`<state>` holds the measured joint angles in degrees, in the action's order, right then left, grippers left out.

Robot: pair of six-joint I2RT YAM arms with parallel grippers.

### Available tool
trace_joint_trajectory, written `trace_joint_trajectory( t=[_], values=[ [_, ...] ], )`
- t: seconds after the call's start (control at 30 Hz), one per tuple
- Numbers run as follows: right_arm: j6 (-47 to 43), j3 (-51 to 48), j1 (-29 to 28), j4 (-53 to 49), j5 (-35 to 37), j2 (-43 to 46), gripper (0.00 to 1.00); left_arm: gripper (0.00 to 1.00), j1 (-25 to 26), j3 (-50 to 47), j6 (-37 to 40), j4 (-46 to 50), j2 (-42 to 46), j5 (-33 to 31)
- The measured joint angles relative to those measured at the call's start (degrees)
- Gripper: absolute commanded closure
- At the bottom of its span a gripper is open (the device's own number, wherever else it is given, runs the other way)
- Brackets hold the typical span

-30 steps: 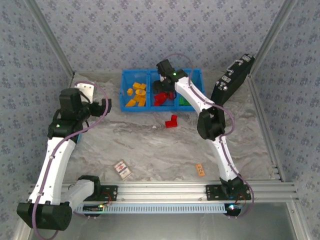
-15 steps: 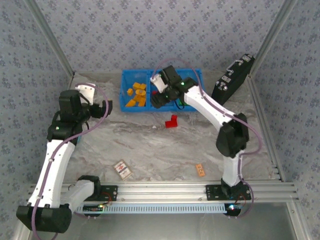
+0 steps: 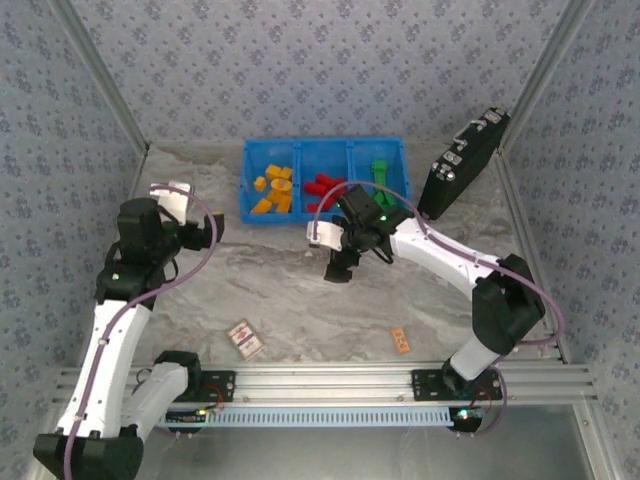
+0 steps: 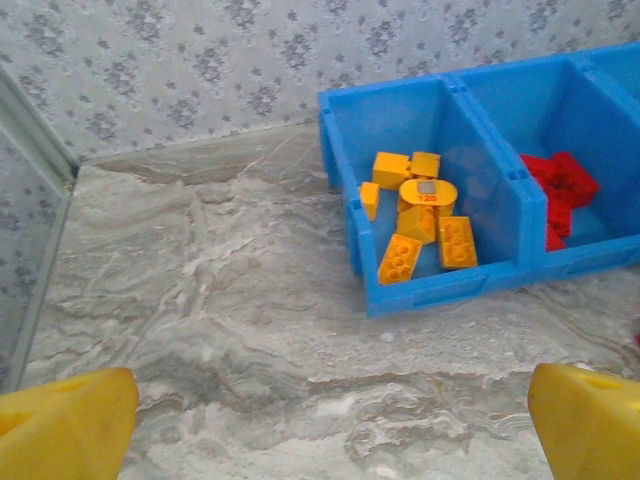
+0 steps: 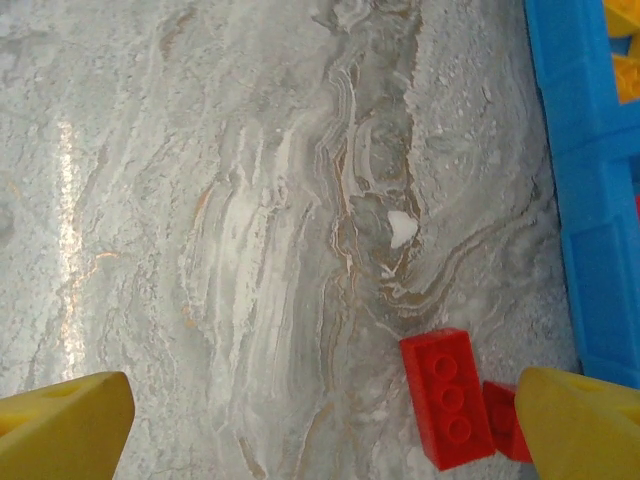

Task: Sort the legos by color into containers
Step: Pick up the lego from the center of the table.

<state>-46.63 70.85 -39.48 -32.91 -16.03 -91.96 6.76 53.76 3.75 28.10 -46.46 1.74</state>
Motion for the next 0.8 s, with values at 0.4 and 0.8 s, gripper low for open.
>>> trace_joint_trajectory(
  t=[0.4,0.8],
  values=[
    [-11.87,-4.81,3.04,6.16,1.11,-6.58,0.0,0.0,1.11,-7.52,4.04,-3.89,3.02,-4.13],
    [-13.22,2.58,5.84,7.43,2.29,-15.74,0.03,0.0,4.28,-10.86,10.97,-9.14,1.4,-6.49]
  ],
)
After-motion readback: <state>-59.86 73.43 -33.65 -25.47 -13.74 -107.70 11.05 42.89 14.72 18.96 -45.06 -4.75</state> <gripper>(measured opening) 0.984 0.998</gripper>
